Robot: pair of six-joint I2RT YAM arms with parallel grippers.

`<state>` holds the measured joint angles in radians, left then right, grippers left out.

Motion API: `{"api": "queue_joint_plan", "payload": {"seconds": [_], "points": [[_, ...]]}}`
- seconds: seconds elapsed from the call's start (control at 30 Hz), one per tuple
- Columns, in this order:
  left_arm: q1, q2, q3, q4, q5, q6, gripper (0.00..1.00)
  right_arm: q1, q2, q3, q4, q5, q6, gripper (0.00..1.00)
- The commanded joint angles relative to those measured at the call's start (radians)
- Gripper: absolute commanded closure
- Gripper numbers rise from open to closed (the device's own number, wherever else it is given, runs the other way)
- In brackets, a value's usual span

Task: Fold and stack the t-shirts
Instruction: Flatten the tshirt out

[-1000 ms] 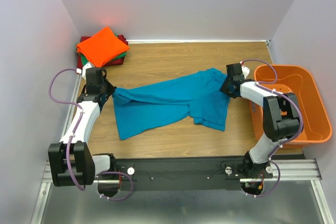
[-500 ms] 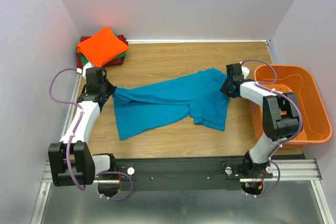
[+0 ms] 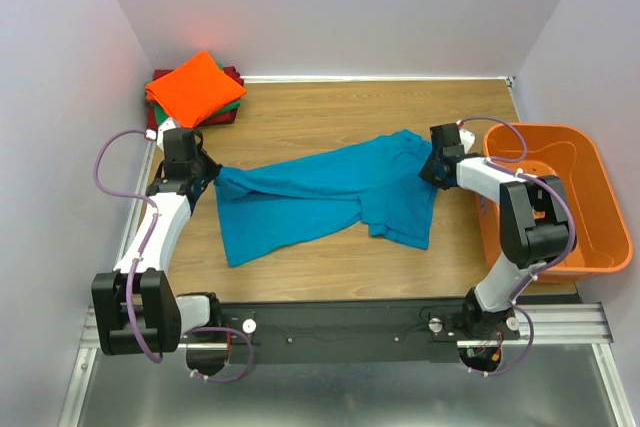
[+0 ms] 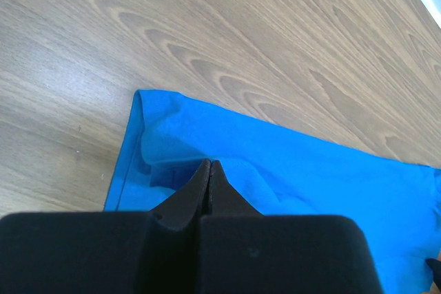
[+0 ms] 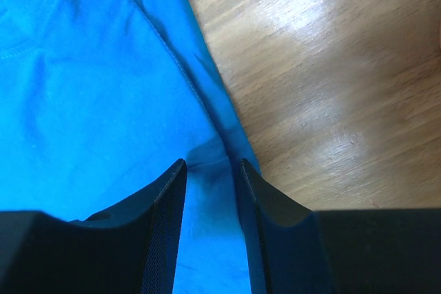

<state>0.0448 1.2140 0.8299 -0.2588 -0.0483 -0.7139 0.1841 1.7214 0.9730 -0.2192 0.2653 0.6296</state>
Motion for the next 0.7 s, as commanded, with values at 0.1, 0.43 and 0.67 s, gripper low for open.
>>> {"api": "queue_joint_plan", "payload": {"seconds": [0.1,0.43,0.67], "points": [[0.006,-0.001,0.009,0.020,0.019,0.010,1.00,0.002,-0.002,-0.023,0.024,0.015,0.019,0.57],[0.006,-0.008,0.020,0.021,0.034,0.016,1.00,0.002,-0.019,0.003,0.023,-0.012,0.015,0.90],[0.006,-0.036,0.075,0.003,0.028,0.040,1.00,-0.002,-0.126,0.053,-0.006,-0.032,-0.004,0.99]]}}
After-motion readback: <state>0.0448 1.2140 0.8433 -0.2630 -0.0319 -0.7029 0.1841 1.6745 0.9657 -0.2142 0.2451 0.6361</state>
